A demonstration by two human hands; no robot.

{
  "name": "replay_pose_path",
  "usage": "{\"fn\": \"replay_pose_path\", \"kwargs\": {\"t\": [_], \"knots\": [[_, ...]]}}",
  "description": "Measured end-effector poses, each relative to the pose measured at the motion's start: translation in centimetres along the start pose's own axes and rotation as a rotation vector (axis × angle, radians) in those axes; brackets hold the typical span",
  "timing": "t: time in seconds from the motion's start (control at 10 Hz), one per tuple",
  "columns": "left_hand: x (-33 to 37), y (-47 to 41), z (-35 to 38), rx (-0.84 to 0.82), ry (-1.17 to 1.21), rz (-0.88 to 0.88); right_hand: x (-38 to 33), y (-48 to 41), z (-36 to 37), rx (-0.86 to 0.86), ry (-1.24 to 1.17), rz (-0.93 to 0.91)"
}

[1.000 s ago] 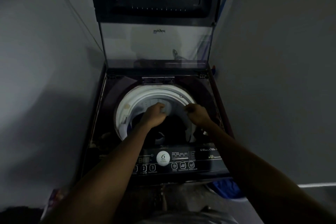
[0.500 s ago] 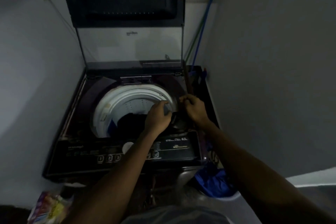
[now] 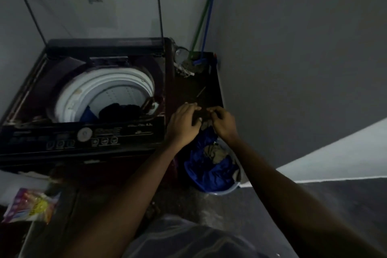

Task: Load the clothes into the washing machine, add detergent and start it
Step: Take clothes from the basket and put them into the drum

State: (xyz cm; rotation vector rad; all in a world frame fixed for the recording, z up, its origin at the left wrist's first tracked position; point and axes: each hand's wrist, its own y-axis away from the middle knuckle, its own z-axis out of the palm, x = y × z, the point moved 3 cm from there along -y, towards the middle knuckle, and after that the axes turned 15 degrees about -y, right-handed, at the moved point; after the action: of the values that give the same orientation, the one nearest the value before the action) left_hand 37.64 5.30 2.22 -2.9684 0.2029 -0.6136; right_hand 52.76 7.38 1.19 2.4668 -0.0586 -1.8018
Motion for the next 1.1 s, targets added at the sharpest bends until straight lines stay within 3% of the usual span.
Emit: {"fn": "replay_pose_path", "kwargs": {"t": [0.3, 0.6, 0.9, 1.1], "knots": [[2.0, 0.6, 5.2, -0.190, 0.097, 0.049, 4.1, 2.5, -3.5, 0.118, -0.021, 0.160], [-0.6, 1.3, 14.1, -0.371, 0.139, 0.022, 13.8, 3.4, -3.8, 0.163, 0.077, 0.350], [-4.1, 2.3, 32.4, -0.476, 0.108, -0.085, 31.2, -1.6, -0.8, -0.036, 0.197, 0.461], [-7.2, 2.3, 42.9, -0.470, 0.100, -0.139, 41.5, -5.7, 2.0, -0.057, 0.379, 0.329]]}}
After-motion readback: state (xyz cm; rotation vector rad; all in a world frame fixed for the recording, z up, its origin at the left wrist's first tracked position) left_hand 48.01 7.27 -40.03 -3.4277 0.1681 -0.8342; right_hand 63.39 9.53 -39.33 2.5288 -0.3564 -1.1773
